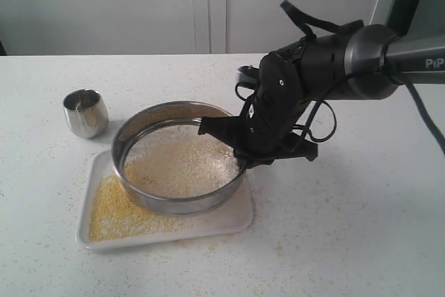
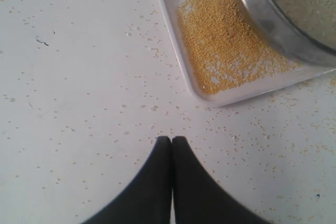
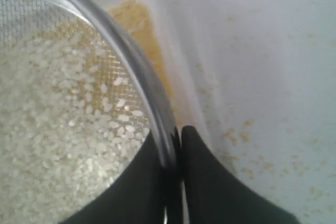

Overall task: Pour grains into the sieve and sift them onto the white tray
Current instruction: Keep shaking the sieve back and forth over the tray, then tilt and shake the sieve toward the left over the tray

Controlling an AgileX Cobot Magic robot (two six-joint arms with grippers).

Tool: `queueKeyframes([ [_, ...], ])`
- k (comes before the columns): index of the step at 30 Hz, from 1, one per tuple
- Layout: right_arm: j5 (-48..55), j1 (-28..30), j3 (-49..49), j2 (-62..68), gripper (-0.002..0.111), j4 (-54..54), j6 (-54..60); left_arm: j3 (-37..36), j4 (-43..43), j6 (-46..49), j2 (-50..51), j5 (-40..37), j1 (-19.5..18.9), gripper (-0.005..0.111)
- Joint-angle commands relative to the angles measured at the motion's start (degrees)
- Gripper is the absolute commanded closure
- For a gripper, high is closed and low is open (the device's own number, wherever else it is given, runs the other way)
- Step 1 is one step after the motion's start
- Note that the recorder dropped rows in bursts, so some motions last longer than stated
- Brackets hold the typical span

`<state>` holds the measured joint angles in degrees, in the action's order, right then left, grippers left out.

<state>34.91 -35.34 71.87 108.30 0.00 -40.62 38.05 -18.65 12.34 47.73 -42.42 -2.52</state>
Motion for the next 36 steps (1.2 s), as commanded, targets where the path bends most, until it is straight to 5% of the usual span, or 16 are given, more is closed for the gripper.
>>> queueKeyframes([
  [1,-4.27,-2.3,0.73,-0.73,0.108,-1.19,6.38,-0.28,-0.62,-0.05,-0.35,-0.67,-0.16,0.107],
  [5,-3.76,0.15,0.73,-0.73,0.108,-3.1,-7.1,-0.28,-0.62,-0.05,-0.35,-0.67,-0.16,0.107],
  [11,-3.34,-3.78,0.73,-1.29,0.108,-3.14,6.83,-0.28,-0.62,-0.05,-0.35,-0.67,-0.16,0.107],
  [16,-2.21,-0.58,0.73,-1.29,0.108,-6.58,-9.91,-0.28,-0.62,-0.05,-0.35,-0.67,-0.16,0.107],
  [20,-3.05,-4.34,0.73,-2.02,0.108,-6.11,1.61,-0.28,-0.62,-0.05,-0.35,-0.67,-0.16,0.107],
  [24,-1.08,-0.44,0.73,-1.89,0.108,-7.31,-13.45,-0.28,-0.62,-0.05,-0.35,-0.67,-0.16,0.107],
  [27,-3.65,-3.59,0.73,-1.85,0.108,-5.79,3.05,-0.28,-0.62,-0.05,-0.35,-0.67,-0.16,0.107],
  [30,-0.63,-0.73,0.73,-1.75,0.108,-6.59,-12.93,-0.28,-0.62,-0.05,-0.35,-0.67,-0.16,0.107],
  [33,-1.84,-3.72,0.73,-1.86,0.108,-6.09,-2.17,-0.28,-0.62,-0.05,-0.35,-0.67,-0.16,0.107],
  [36,-1.06,-1.5,0.73,-1.75,0.108,-11.12,-9.54,-0.28,-0.62,-0.05,-0.35,-0.67,-0.16,0.107],
])
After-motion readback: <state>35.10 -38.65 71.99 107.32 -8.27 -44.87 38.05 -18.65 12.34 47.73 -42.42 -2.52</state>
